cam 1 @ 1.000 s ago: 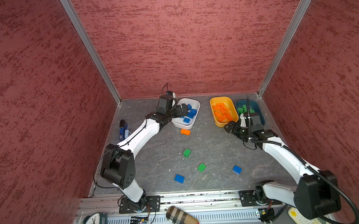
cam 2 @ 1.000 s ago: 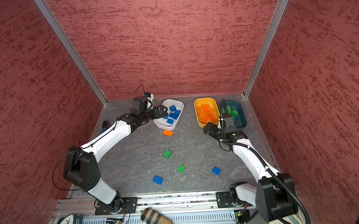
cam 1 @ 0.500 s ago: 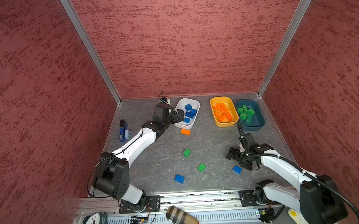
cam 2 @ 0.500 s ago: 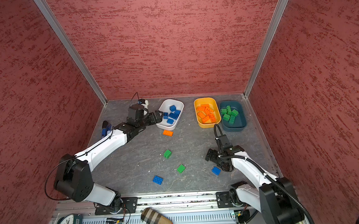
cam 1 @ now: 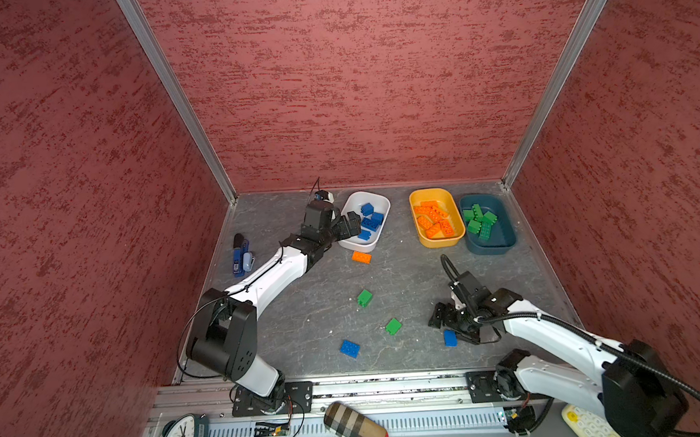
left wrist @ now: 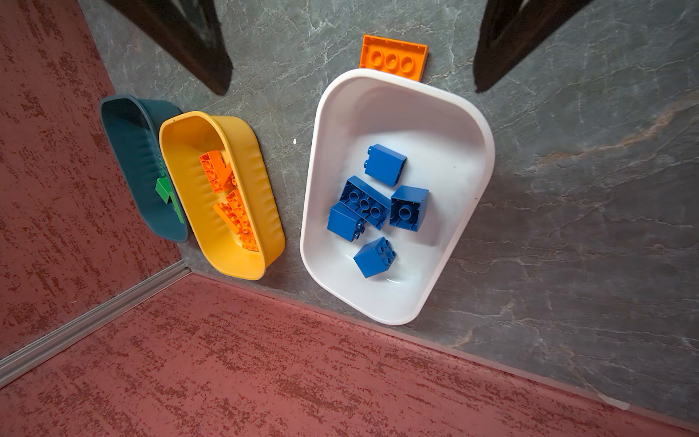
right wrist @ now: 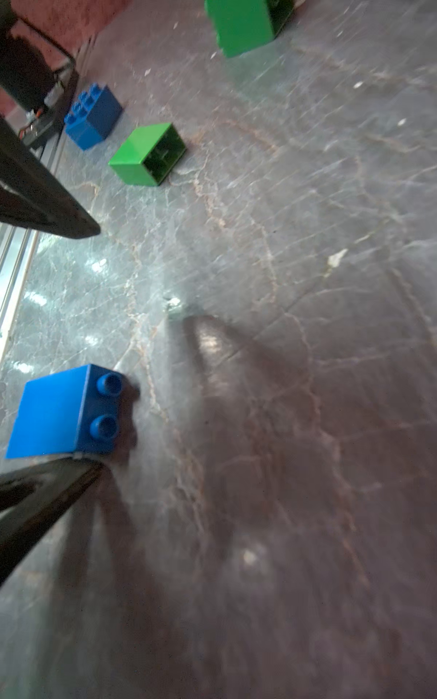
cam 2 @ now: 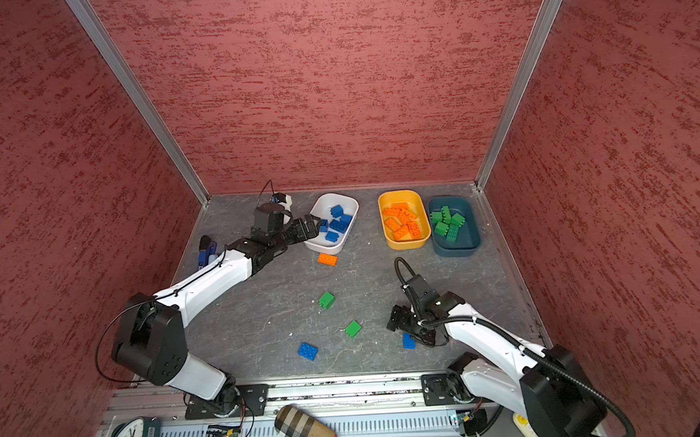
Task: Sort the legos into containers by color
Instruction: 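Reach the right gripper to a blue brick nearer the robot and grasp it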
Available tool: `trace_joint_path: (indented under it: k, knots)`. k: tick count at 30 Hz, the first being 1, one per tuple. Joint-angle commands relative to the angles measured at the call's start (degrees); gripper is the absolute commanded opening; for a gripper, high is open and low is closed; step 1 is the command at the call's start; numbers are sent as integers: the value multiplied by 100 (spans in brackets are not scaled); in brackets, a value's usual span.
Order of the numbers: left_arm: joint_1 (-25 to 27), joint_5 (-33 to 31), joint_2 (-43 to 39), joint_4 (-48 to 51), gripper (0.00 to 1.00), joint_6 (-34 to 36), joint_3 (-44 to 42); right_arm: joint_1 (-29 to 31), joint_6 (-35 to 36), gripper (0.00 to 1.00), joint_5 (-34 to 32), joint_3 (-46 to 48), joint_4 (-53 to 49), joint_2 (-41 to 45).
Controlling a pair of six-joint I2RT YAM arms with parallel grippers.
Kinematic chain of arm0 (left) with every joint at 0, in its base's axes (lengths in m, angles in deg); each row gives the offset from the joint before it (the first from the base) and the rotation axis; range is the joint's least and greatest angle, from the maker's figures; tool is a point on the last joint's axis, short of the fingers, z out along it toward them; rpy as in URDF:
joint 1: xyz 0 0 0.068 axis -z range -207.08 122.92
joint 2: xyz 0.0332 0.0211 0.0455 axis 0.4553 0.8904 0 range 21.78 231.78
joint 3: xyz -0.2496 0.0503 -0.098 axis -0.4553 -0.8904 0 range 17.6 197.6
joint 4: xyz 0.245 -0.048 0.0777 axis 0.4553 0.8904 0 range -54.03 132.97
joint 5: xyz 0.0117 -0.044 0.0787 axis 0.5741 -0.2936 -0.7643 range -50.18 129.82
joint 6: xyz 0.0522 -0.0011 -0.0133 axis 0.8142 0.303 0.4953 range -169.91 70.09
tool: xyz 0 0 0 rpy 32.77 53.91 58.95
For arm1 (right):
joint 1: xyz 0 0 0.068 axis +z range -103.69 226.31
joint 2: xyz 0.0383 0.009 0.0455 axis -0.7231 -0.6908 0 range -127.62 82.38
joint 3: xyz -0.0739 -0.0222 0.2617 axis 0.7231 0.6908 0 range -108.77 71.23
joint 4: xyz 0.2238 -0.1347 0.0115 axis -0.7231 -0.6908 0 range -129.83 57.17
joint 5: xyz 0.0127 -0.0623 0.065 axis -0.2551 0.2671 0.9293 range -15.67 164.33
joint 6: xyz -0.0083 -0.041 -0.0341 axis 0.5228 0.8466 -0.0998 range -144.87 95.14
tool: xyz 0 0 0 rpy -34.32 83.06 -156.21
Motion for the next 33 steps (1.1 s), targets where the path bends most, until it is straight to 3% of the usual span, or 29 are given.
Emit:
trace_joint_path:
  k: [1,3,6,17,27,33]
  knots:
    - [-28,68,97,-87,99,-68,135,463,-457,75,-874,-345,-444,-176]
    - [-28,60,92,-72,100,-76,134,718,-479,64,-1175,-506,-638,-395]
    - [-41,12,56,-57,99,-52,95,1051,-466,56,-1373,-680,-797,-780]
    - [-98,-115,-5,43,100,-59,-24,1860,-830,48,-1457,-728,-755,-1533]
    - [-186,-421,-260,296,99,-138,-74,1805,358,20,-2133,-1734,-12,-1981]
    - [-290,-820,-628,522,99,-259,-327,1082,1791,13,-2097,-2882,1107,-2445]
